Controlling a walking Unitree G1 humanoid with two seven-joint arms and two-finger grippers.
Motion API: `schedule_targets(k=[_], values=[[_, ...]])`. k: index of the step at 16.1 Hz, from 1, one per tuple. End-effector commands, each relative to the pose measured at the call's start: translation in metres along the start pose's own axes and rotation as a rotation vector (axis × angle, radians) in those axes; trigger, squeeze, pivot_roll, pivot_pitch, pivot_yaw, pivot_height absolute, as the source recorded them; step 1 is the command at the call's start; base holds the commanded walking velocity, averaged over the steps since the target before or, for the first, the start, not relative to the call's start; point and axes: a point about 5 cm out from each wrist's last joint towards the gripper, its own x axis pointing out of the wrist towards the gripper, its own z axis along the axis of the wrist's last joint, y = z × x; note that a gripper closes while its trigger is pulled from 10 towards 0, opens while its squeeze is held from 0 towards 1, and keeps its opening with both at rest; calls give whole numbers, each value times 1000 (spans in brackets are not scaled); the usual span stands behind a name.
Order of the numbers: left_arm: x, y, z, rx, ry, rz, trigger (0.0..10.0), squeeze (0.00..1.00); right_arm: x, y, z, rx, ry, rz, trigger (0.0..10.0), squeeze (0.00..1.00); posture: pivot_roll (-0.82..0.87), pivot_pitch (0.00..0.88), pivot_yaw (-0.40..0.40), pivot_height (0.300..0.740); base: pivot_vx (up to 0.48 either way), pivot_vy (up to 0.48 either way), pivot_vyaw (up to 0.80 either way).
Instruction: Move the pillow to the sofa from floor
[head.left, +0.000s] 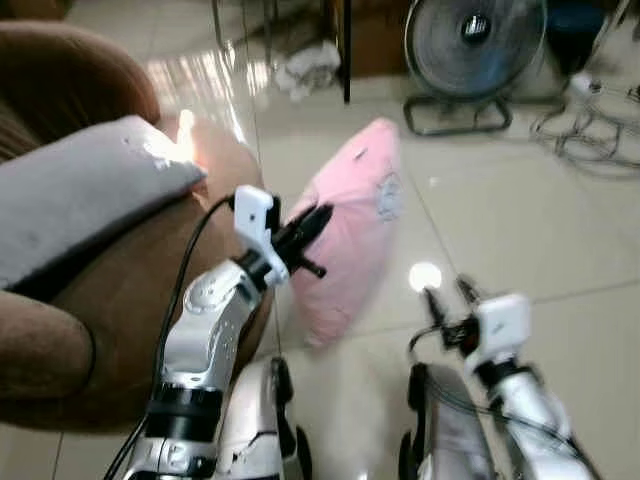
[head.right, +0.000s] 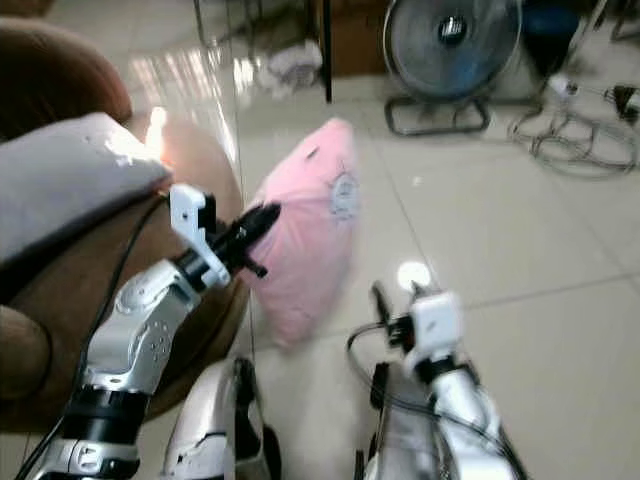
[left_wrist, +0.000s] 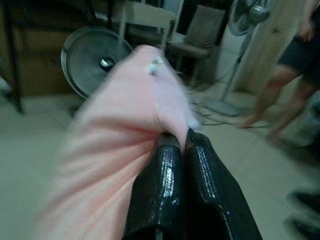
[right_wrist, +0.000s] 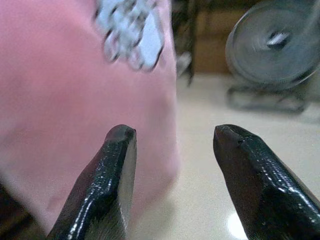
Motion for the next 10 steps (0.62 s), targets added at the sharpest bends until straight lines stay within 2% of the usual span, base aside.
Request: schedule_targets(k=[1, 2, 4, 6, 8, 10], values=[[-1, 5, 8, 76, 5, 60, 10000, 0, 0, 0, 2, 27, 10, -18, 10000, 0, -94, 44, 93, 617, 0, 0, 0], [-2, 10, 11, 81, 8, 114, 10000, 0, 3, 2, 8, 16, 1, -10, 10000, 0, -94, 43, 92, 627, 0, 0, 0], [-3, 20, 22, 171, -5, 253, 10000, 0, 7, 1, 23, 7, -44, -29, 10000, 0, -87, 28, 81, 647, 0, 0, 0], [-10, 19, 24, 228, 13, 280, 10000, 0, 8, 6, 30, 17, -40, -36, 10000, 0, -77, 22, 81, 672, 0, 0, 0], [-20, 17, 16, 223, 35, 330, 10000, 0, 8, 14, 31, 24, -15, -24, 10000, 0, -57, 17, 74, 702, 0, 0, 0], [-21, 17, 15, 214, 37, 352, 10000, 0, 10, 17, 31, 27, -9, -18, 10000, 0, -55, 14, 72, 717, 0, 0, 0]])
